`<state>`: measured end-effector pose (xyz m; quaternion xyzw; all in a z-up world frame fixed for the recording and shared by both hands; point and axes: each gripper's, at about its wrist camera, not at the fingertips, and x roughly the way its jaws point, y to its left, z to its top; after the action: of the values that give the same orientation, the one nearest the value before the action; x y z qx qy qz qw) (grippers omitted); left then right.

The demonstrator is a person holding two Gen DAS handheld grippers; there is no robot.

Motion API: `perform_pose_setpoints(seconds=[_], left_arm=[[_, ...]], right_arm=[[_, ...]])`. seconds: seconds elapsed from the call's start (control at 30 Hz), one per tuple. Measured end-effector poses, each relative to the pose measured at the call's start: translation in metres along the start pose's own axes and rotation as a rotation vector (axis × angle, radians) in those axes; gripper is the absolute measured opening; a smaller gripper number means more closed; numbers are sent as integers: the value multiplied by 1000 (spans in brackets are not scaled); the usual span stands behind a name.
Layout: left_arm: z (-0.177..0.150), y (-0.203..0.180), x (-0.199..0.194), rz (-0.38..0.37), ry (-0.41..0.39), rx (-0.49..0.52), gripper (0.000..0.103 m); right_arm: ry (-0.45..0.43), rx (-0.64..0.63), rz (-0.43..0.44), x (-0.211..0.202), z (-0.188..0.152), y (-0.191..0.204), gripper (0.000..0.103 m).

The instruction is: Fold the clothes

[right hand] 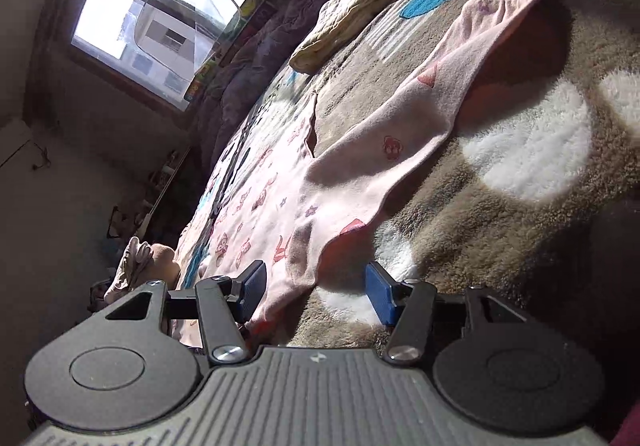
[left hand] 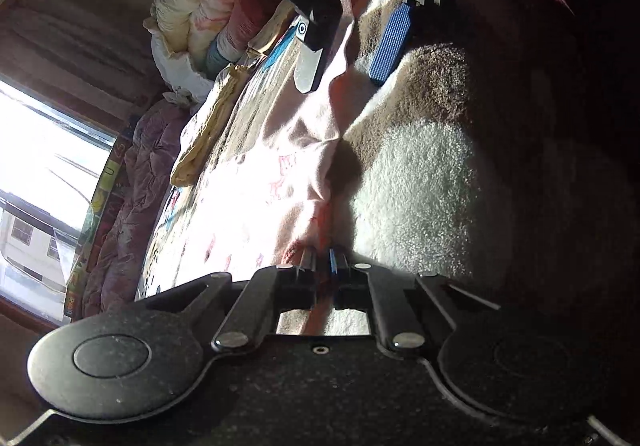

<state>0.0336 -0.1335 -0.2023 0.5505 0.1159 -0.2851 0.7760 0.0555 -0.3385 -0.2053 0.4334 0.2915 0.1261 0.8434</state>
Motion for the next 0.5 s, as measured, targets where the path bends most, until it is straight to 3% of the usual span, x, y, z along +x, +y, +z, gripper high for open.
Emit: perform_pose_setpoints(seconds=[0.17, 0.37, 0.5], left_arm=[[-8, 4, -12, 26, 5, 34, 0], [-12, 8, -11, -10, 17, -24, 3], [-12, 5, -6, -3, 18, -30, 4]], right_arm=[[-17, 6, -8, 3, 6, -5, 51], [-46, 32, -26, 3, 9, -8, 48], [-44, -103, -67, 3, 4, 11, 52]])
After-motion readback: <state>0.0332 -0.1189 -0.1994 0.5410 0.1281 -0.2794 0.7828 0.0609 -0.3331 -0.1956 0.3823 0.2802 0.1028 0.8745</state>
